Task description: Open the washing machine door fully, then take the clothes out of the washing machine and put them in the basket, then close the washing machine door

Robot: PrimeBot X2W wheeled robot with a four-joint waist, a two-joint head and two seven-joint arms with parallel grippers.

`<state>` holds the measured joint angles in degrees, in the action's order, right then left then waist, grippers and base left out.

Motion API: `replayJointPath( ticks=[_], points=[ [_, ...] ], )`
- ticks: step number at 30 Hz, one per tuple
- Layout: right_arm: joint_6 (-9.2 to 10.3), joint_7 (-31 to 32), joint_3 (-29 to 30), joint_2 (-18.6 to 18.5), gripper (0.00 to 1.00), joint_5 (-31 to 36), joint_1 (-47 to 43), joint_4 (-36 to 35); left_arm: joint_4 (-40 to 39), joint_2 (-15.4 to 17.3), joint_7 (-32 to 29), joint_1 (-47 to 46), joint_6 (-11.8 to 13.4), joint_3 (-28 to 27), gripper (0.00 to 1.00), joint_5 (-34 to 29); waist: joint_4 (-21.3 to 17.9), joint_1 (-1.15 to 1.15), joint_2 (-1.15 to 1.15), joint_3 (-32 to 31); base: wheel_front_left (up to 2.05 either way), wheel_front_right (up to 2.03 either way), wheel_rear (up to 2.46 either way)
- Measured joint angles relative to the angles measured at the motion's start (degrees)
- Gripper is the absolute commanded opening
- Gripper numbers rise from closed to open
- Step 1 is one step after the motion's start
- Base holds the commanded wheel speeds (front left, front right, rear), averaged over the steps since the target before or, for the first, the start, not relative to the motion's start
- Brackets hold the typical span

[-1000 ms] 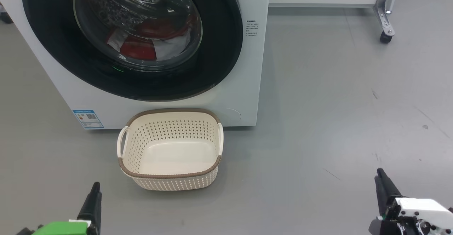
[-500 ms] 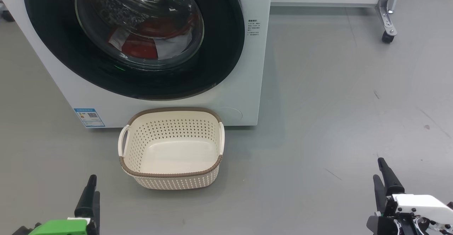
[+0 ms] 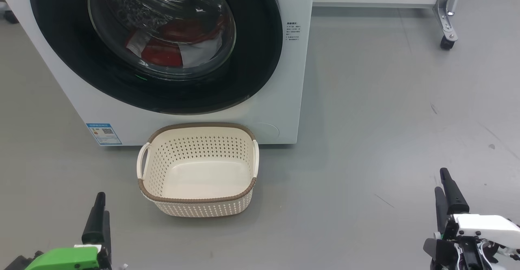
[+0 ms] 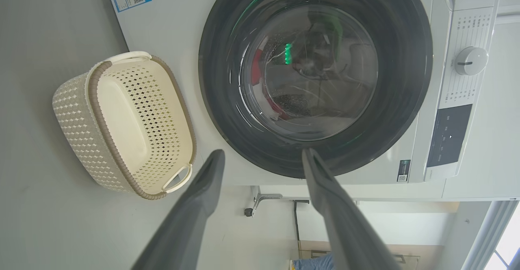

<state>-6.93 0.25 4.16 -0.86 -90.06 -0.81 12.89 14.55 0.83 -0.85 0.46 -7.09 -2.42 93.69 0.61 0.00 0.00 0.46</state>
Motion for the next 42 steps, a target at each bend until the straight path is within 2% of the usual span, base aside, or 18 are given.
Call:
replayJointPath(
  ticks=[20, 25, 31, 42],
  points=[
    [-0.01, -3.9, -0.6, -0.3, 1.0, 7.3, 0.9, -7.0, -6.0, 0.2, 4.1, -0.2, 0.0, 0.9, 1.0, -4.3, 1.2, 0.0, 0.0, 0.3, 0.0, 0.0, 0.0],
    [0.54, -5.0, 1.5, -0.5, 1.0, 8.8, 1.0, -7.1, -7.0, 1.5, 5.3, -0.2, 0.0, 1.0, 1.0, -9.4, 1.6, 0.0, 0.0, 0.3, 0.0, 0.0, 0.0],
    [1.12, -6.0, 0.2, -0.5, 1.0, 12.3, 1.0, -7.9, -8.3, 2.0, 6.5, -0.2, 0.0, 1.4, 1.0, -15.1, 2.1, 0.0, 0.0, 0.3, 0.0, 0.0, 0.0],
    [1.58, -8.0, -3.4, -0.7, 1.0, 24.2, 1.0, -10.5, -10.4, 2.1, 8.6, -0.2, 0.0, 1.5, 1.0, -27.6, 2.8, 0.0, 0.0, 0.3, 0.0, 0.0, 0.0]
  ],
)
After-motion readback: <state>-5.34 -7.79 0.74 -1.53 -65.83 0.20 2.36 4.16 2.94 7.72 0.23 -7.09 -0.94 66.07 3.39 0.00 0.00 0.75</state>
